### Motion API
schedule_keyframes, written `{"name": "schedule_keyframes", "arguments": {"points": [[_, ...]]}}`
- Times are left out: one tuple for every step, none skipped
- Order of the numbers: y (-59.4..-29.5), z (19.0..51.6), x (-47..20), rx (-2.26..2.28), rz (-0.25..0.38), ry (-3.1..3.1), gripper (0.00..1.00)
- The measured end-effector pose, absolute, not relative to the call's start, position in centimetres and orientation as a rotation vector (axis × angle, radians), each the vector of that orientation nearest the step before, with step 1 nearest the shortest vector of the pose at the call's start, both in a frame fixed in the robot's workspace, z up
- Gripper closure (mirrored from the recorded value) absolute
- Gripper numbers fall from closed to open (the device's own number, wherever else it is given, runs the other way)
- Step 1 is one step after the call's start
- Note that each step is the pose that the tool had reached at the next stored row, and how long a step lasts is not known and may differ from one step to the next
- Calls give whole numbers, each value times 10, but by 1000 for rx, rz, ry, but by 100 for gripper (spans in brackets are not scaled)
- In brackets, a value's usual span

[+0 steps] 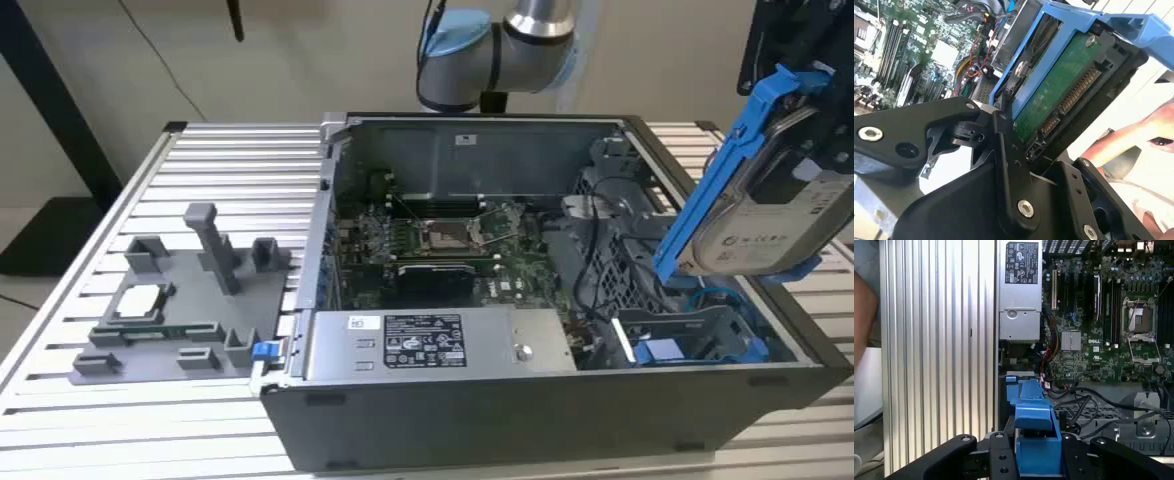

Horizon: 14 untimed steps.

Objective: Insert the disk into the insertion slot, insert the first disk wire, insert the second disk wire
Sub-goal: 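Insert the disk into the insertion slot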

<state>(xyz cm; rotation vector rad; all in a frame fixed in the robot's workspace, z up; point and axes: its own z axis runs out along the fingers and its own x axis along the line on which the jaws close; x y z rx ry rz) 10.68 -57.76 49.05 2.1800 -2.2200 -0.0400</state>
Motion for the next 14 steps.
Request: {"name": "schedule_keyframes", "arguments": {"points": [[-578, 491, 107, 2180, -40, -2220, 100], [-578, 491, 107, 2180, -40, -2220, 100], [-578, 491, 107, 2180, -40, -2220, 100], [-578, 490, 107, 2180, -40, -2220, 100], [-578, 491, 107, 2180, -40, -2220, 100], [-578, 490, 107, 2180, -40, -2220, 100], [-578, 490, 107, 2180, -40, -2220, 100], [-578, 490, 107, 2180, -40, -2220, 100], [-578, 490, 107, 2180, -40, -2220, 100], [-578, 489, 107, 2180, -40, -2220, 100], [-578, 489, 107, 2180, -40, -2220, 100], [-578, 488, 107, 2180, -40, -2220, 100], [-578, 487, 107, 2180, -40, -2220, 100], [-578, 486, 107, 2180, -40, -2220, 100]]}}
